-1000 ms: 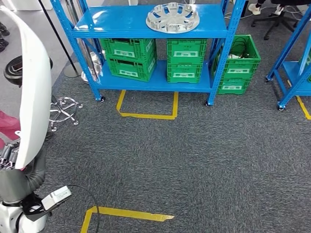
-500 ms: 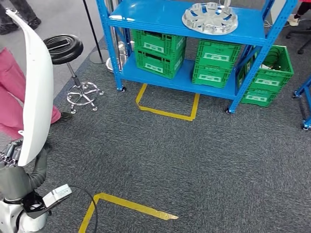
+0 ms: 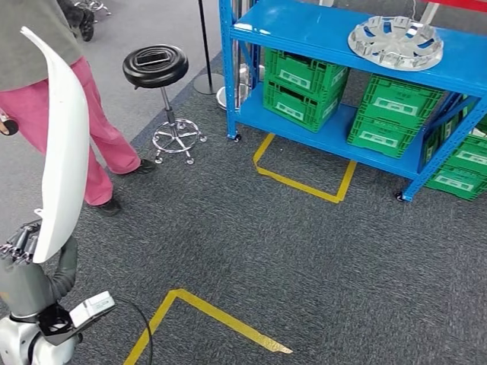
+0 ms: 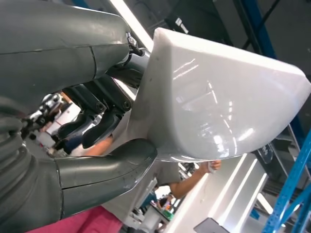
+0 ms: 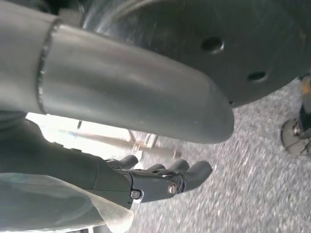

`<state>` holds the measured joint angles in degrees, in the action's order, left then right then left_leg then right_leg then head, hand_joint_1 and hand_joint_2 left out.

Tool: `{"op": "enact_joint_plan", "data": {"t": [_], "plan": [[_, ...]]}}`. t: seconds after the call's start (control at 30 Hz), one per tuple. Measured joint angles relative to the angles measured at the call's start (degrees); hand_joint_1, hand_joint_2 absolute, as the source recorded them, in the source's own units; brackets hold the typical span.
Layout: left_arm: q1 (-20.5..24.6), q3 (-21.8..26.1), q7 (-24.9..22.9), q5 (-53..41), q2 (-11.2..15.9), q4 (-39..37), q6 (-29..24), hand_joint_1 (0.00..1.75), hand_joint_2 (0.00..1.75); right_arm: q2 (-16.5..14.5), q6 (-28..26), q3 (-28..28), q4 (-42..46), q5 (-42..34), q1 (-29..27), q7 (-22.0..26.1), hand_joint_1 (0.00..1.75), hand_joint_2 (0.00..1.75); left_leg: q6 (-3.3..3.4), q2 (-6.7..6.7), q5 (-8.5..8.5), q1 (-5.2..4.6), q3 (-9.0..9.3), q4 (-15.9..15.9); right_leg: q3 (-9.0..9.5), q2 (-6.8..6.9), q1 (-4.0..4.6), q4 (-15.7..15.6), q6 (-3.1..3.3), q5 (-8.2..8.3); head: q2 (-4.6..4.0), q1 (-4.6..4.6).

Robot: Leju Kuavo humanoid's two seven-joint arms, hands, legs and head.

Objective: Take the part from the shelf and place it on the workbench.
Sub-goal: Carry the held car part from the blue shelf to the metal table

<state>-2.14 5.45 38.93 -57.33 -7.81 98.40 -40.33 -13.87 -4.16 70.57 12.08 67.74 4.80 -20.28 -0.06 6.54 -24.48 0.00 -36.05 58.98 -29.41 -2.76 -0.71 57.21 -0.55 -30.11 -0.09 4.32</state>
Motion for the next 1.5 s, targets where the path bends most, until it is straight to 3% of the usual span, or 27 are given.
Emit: {"op": "enact_joint_plan", "data": {"t": [0.1,0.17,0.2,0.23,0.3,0.37,0.4,0.47,0.53,0.63,0.7,0.73,0.77,0.83,0.9,0.93,0.97,1.0,1.07,1.13,1.2,1.23,1.3,1.33,1.4,1.43,1.5], "plan": [[-0.3,0.0,0.0,0.3,0.1,0.0,0.0,1.75,1.75,0.0,0.1,-0.2,0.0,0.4,-0.2,0.8,0.0,0.0,-1.02,-4.72,-4.37,-0.01,-3.3,7.3,0.24,2.61,-0.23,-0.5,0.57,0.34,0.0,-0.49],[-0.7,0.0,0.2,0.4,0.2,0.0,0.0,1.75,1.75,0.0,0.2,-0.3,0.0,0.6,-0.4,1.4,0.0,0.0,-1.6,-5.9,-7.12,0.47,-6.27,14.2,0.21,4.45,-0.23,-0.5,0.62,0.23,0.0,-0.55],[-0.8,0.1,0.3,0.4,0.2,0.0,0.0,1.75,1.75,0.0,0.2,-0.4,0.0,0.7,-0.4,1.6,0.0,0.0,-1.82,-6.1,-7.12,0.74,-6.64,15.3,0.22,5.31,-0.24,-0.5,0.57,0.16,0.0,-0.55],[-1.0,0.1,0.4,0.4,0.3,0.0,0.0,1.75,1.75,0.0,0.2,-0.4,0.0,0.8,-0.4,1.9,0.0,0.0,-2.0,-6.35,-6.06,0.97,-5.87,14.2,0.29,6.14,-0.27,-0.5,0.46,0.07,0.0,-0.55],[-1.1,0.3,0.6,0.4,0.3,0.0,0.0,1.75,1.75,-0.1,0.2,-0.6,0.0,0.9,-0.4,2.3,0.0,0.0,-2.19,-8.2,-2.79,1.09,-1.7,6.8,0.64,7.57,-0.33,-0.5,0.02,-0.24,0.0,-0.55],[-1.1,0.4,0.7,0.4,0.3,0.0,0.0,1.75,1.75,-0.1,0.1,-0.9,0.1,1.1,-0.4,2.7,0.0,0.0,-1.61,-10.34,-1.28,0.71,1.47,0.8,0.91,8.65,-0.07,-0.4,-0.7,-0.67,0.0,-0.65],[-1.2,0.4,0.7,0.4,0.3,0.0,0.0,1.75,1.75,-0.1,0.1,-1.1,0.1,1.1,-0.3,2.8,0.0,0.0,-1.16,-10.76,-1.43,0.47,1.87,-0.2,1.07,9.16,0.09,-0.4,-1.04,-0.82,0.0,-0.66],[-1.4,0.5,0.7,0.4,0.4,0.1,0.0,1.75,1.75,-0.1,-0.1,-1.3,0.1,1.2,-0.2,3.0,0.0,0.0,-0.13,-9.5,-1.41,0.29,1.71,-0.3,1.43,10.18,0.14,-0.6,-1.67,-1.06,0.0,-0.6],[-1.5,0.6,0.7,0.4,0.4,0.2,0.0,1.75,1.75,-0.1,-0.1,-1.4,0.1,1.3,-0.1,3.1,0.0,0.0,0.75,-8.17,-1.22,0.39,1.69,-0.6,0.92,8.62,-0.11,0.7,-2.22,-2.44,0.0,-0.48],[-1.5,0.7,0.7,0.4,0.3,0.3,0.0,1.75,1.75,-0.1,-0.1,-1.5,0.1,1.3,-0.2,3.1,0.0,0.0,1.68,-6.15,-1.01,0.35,1.47,-0.7,-4.33,3.67,-0.12,11.4,-2.16,-7.74,0.0,-0.27],[-1.6,0.7,0.8,0.4,0.3,0.3,0.0,1.75,1.75,-0.1,-0.1,-1.5,0.1,1.2,-0.3,3.1,0.0,0.0,1.89,-4.48,-0.94,0.05,1.38,-0.7,-7.61,2.89,0.13,16.9,-1.73,-8.85,0.0,-0.24],[-1.7,0.7,0.8,0.3,0.3,0.3,0.0,1.75,1.75,-0.1,-0.1,-1.5,0.1,1.2,-0.4,3.1,0.0,0.0,1.93,-3.59,-0.91,-0.11,1.41,-0.7,-7.74,2.72,0.27,16.4,-1.41,-7.58,0.0,-0.25],[-1.7,0.8,0.8,0.3,0.3,0.3,0.0,1.75,1.75,-0.1,-0.1,-1.5,0.1,1.2,-0.4,3.1,0.0,0.0,1.95,-2.68,-0.89,-0.26,1.49,-0.7,-6.72,2.31,0.4,13.4,-0.98,-5.29,0.0,-0.25],[-1.7,0.8,0.8,0.3,0.3,0.3,0.0,1.75,1.75,-0.1,-0.2,-1.6,0.1,1.2,-0.4,3.1,0.0,0.0,1.86,-1.14,-0.83,-0.49,1.56,-0.6,-3.36,-0.14,0.55,5.2,0.03,-1.04,0.0,-0.31],[-1.6,0.8,0.8,0.3,0.3,0.3,0.0,1.75,1.75,-0.1,-0.2,-1.6,0.1,1.2,-0.3,3.1,0.0,0.0,1.46,0.15,-0.65,-0.39,1.29,-0.5,-1.32,-2.04,0.61,0.8,0.5,0.23,0.0,-0.38],[-1.7,0.8,0.8,0.3,0.3,0.3,0.0,1.75,1.75,-0.1,-0.2,-1.6,0.1,1.2,-0.3,3.1,0.0,0.0,1.11,0.78,-0.46,-0.28,1.09,-0.6,-1.0,-1.98,0.65,0.4,0.55,0.11,0.0,-0.41],[-1.8,0.8,0.7,0.3,0.3,0.3,0.0,1.75,1.75,-0.1,-0.2,-1.6,0.1,1.2,-0.3,3.2,0.0,0.0,0.74,1.48,-0.26,-0.15,0.95,-0.7,-0.72,-1.37,0.67,0.1,0.55,0.29,0.0,-0.41],[-1.9,0.9,0.7,0.3,0.3,0.3,0.0,1.75,1.75,-0.1,-0.2,-1.6,0.1,1.2,-0.3,3.2,0.0,0.0,0.43,1.18,-0.29,-0.16,0.8,-0.6,-0.41,-0.62,0.59,-0.2,0.67,0.52,0.0,-0.44],[-2.0,0.8,0.5,0.2,0.4,0.3,0.0,1.75,1.75,-0.2,-0.3,-1.7,0.1,1.3,-0.3,3.4,0.0,0.0,-0.2,-1.77,-2.0,-0.33,-0.41,2.0,0.09,1.05,0.37,-1.0,0.99,0.94,0.0,-0.65],[-1.9,0.8,0.3,0.1,0.4,0.2,0.0,1.75,1.75,-0.3,-0.4,-1.7,0.1,1.3,-0.5,3.7,0.0,0.0,-0.86,-5.15,-5.6,-0.11,-3.53,8.8,0.33,2.81,0.36,-1.2,1.23,0.92,0.0,-0.83],[-1.9,0.8,0.2,-0.2,0.4,0.1,0.0,1.75,1.75,-0.3,-0.5,-1.7,0.1,1.4,-0.6,4.1,0.0,0.0,-1.49,-5.99,-7.62,0.44,-6.25,14.7,0.37,4.63,0.37,-1.2,1.25,0.69,0.0,-0.84],[-1.9,0.8,0.2,-0.3,0.4,0.0,0.0,1.75,1.75,-0.3,-0.6,-1.7,0.1,1.4,-0.6,4.3,0.0,0.0,-1.76,-6.21,-7.11,0.73,-6.25,14.9,0.46,5.5,0.35,-1.2,1.16,0.54,0.0,-0.83],[-1.9,0.7,0.2,-0.4,0.4,-0.1,0.0,1.75,1.75,-0.4,-0.6,-1.7,0.1,1.5,-0.5,4.8,0.0,0.0,-2.05,-7.5,-3.59,1.09,-2.95,8.9,0.87,7.0,0.3,-1.2,0.79,0.17,0.0,-0.83],[-1.8,0.7,0.2,-0.4,0.4,-0.2,0.0,1.75,1.75,-0.5,-0.6,-1.7,0.1,1.5,-0.5,5.2,0.0,0.0,-2.04,-9.12,-2.19,0.92,-0.76,5.0,1.1,7.63,0.41,-1.2,0.49,-0.08,0.0,-0.89],[-1.5,0.3,0.0,-0.7,0.4,-0.2,0.0,1.75,1.75,-0.7,-0.6,-1.7,0.1,1.5,-0.5,5.9,0.0,0.0,-1.26,-11.38,-1.06,0.46,1.79,0.0,1.32,8.8,0.72,-1.1,-0.21,-0.62,0.0,-0.93],[-1.3,0.1,-0.2,-0.9,0.4,-0.3,0.0,1.75,1.75,-0.7,-0.5,-1.8,0.1,1.5,-0.4,6.3,0.0,0.0,-0.74,-11.59,-1.36,0.16,1.91,-0.5,1.48,9.43,0.88,-1.1,-0.54,-0.8,0.0,-0.92],[-1.2,-0.2,-0.4,-1.3,0.4,-0.4,0.0,1.75,1.75,-0.7,-0.3,-1.8,0.1,1.5,-0.2,6.7,0.0,0.0,0.28,-10.13,-1.23,0.12,1.71,-0.8,1.84,10.27,0.77,-1.3,-1.13,-1.18,0.0,-0.8]]}}
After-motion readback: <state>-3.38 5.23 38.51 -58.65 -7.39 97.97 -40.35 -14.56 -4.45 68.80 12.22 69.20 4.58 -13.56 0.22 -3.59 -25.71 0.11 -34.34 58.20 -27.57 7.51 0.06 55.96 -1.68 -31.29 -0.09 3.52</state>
